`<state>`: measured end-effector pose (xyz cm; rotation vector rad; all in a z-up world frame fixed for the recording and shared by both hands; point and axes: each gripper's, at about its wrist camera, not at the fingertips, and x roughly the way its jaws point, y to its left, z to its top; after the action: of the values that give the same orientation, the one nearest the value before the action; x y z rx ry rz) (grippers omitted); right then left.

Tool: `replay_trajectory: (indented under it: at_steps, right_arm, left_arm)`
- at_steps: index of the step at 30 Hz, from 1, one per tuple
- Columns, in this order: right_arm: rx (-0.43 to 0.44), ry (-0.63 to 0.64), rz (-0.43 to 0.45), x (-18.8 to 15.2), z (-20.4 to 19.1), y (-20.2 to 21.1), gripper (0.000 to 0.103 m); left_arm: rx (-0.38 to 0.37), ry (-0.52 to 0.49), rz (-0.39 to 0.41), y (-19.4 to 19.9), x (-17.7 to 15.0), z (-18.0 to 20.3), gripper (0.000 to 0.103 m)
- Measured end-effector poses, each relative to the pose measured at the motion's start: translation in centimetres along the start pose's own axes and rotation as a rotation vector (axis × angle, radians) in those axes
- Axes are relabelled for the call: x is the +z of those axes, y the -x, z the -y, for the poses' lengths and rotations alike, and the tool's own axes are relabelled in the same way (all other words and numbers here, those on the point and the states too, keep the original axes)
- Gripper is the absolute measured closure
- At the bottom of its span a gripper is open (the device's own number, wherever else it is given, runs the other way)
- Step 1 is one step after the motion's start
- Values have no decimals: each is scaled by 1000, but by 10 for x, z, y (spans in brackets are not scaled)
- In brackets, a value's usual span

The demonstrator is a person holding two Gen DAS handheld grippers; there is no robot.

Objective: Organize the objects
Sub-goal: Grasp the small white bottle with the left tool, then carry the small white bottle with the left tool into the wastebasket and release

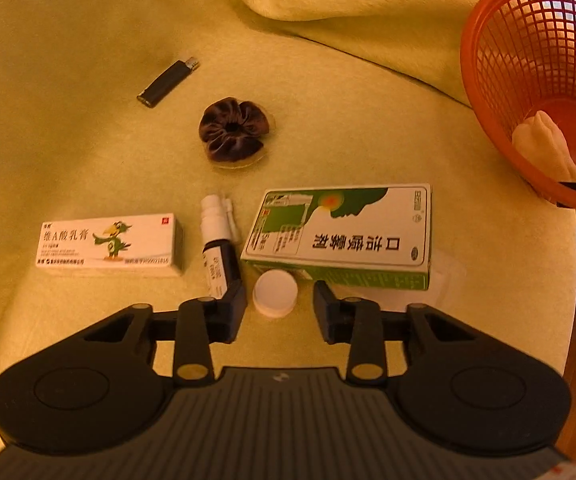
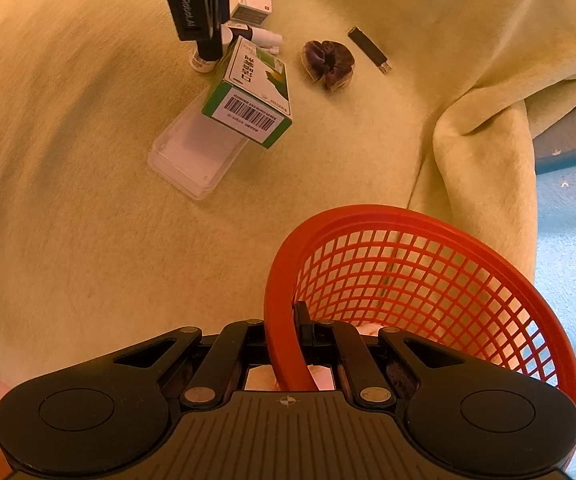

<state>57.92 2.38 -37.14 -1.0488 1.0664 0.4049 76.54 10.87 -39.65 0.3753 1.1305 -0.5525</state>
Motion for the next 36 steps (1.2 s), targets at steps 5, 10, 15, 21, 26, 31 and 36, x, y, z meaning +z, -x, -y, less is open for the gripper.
replay_trajectory:
  at_steps: [5,10,15,21,26,31,36]
  right_arm:
    - [2,0,0,0,0,0,102]
    - [12,39,22,0,0,0,102]
    - [14,36,20,1,0,0,102]
    - [15,34,19,3,2,-1,102]
    - [16,34,17,3,3,-1,102]
    - [16,33,17,3,4,-1,102]
    - [16,29,18,3,4,-1,102]
  left_arm:
    - [18,-19,-11,-5,2,1,83]
    - [10,-14,-26,-3,0,-1,84]
    - [-2,29,-30,11,2,-6,84]
    - [-18,88,-16,34,7,-10,84]
    - [-26,90,8,51,17,-6,84]
    - [-47,88,33,64,30,1,84]
    - [-102,87,64,76,48,11,84]
